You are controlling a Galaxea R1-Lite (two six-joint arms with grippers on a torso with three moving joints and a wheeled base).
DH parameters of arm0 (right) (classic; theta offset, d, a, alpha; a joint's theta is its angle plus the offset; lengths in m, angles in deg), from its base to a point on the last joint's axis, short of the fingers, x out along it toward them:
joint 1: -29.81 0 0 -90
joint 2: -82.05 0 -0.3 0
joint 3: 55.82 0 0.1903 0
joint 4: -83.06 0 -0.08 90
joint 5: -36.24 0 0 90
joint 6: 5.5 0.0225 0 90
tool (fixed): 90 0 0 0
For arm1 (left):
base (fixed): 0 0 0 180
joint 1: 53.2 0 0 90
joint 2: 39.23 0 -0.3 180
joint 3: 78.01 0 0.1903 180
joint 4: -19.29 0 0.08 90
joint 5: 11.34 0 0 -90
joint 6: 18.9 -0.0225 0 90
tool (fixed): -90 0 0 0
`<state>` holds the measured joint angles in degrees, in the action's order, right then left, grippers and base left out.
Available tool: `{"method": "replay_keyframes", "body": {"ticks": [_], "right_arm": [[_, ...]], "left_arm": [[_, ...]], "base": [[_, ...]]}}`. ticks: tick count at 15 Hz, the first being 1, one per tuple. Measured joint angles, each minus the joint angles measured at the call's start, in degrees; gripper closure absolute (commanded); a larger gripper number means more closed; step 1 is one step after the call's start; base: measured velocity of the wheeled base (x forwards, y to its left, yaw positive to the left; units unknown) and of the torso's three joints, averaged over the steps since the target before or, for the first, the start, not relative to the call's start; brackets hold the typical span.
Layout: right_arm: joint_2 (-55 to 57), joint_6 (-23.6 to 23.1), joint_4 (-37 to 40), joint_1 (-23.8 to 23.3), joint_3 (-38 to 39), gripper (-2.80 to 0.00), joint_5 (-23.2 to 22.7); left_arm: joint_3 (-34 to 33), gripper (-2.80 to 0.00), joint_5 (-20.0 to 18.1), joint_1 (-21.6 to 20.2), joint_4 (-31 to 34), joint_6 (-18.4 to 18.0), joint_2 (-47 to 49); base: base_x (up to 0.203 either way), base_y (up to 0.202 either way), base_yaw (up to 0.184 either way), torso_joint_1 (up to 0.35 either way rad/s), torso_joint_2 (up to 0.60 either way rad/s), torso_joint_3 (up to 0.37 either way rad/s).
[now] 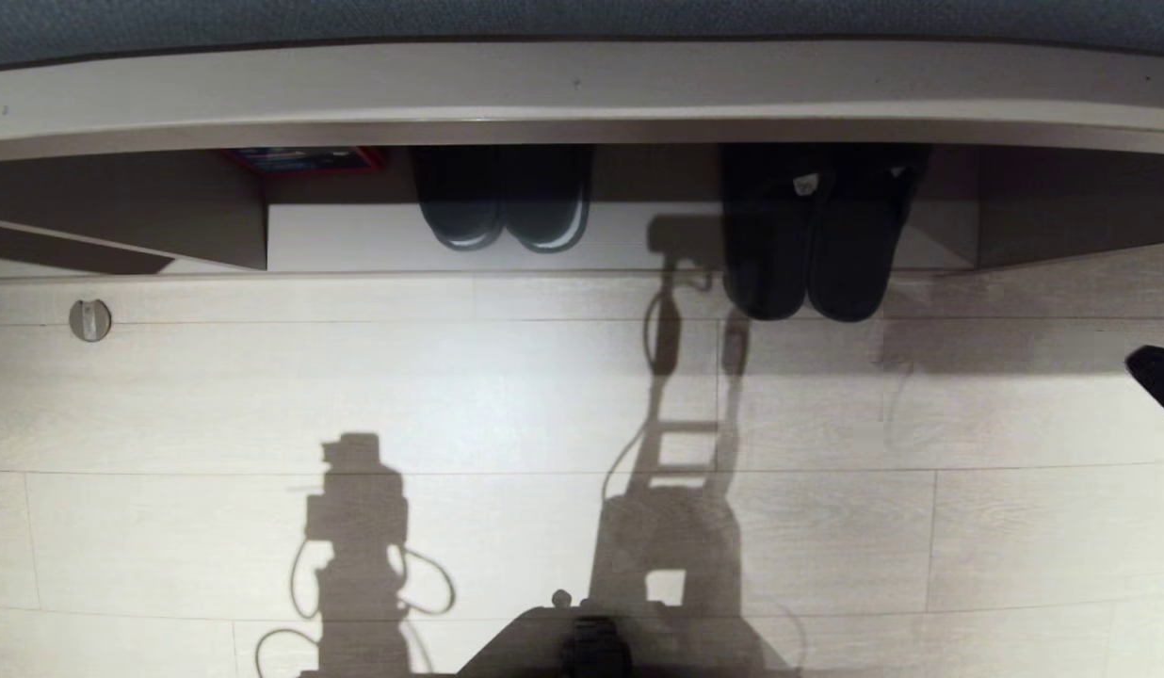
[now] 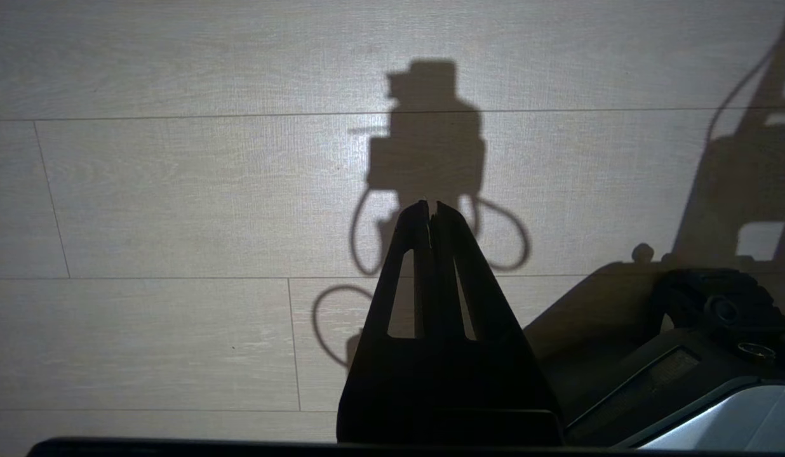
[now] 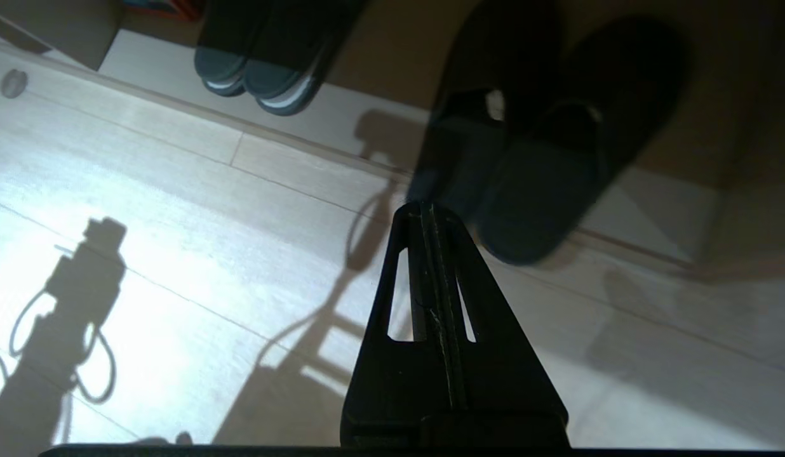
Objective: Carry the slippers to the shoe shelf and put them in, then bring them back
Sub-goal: Pick up the slippers in the shoe cabinet
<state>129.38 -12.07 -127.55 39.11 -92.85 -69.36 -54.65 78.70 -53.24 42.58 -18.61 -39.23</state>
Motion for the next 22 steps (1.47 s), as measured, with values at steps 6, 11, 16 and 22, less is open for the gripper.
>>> {"method": "replay_keyframes", "body": {"ticks": [6,11,16,22], "right_arm": [[-28.66,0.91,30.22,-7.78,3.31,0.00,1.19],[-42.79,2.40,47.30,-9.23,10.25,0.00,6.18],[-47.03,3.12,53.26,-9.32,13.23,0.00,15.70],[-47.63,3.61,53.98,-9.30,13.67,0.00,15.93]], "left_arm": [[0.00,0.00,-0.01,0.02,0.00,0.04,0.00],[0.00,0.00,0.01,0.00,0.00,0.04,0.00],[0.00,0.00,0.01,0.00,0.02,-0.02,0.00],[0.00,0.00,0.03,0.02,0.00,0.01,0.00]], "base": [[0.000,0.000,0.000,0.000,0.00,0.000],[0.000,0.000,0.000,0.000,0.00,0.000],[0.000,0.000,0.000,0.000,0.00,0.000],[0.000,0.000,0.000,0.000,0.00,0.000]]}}
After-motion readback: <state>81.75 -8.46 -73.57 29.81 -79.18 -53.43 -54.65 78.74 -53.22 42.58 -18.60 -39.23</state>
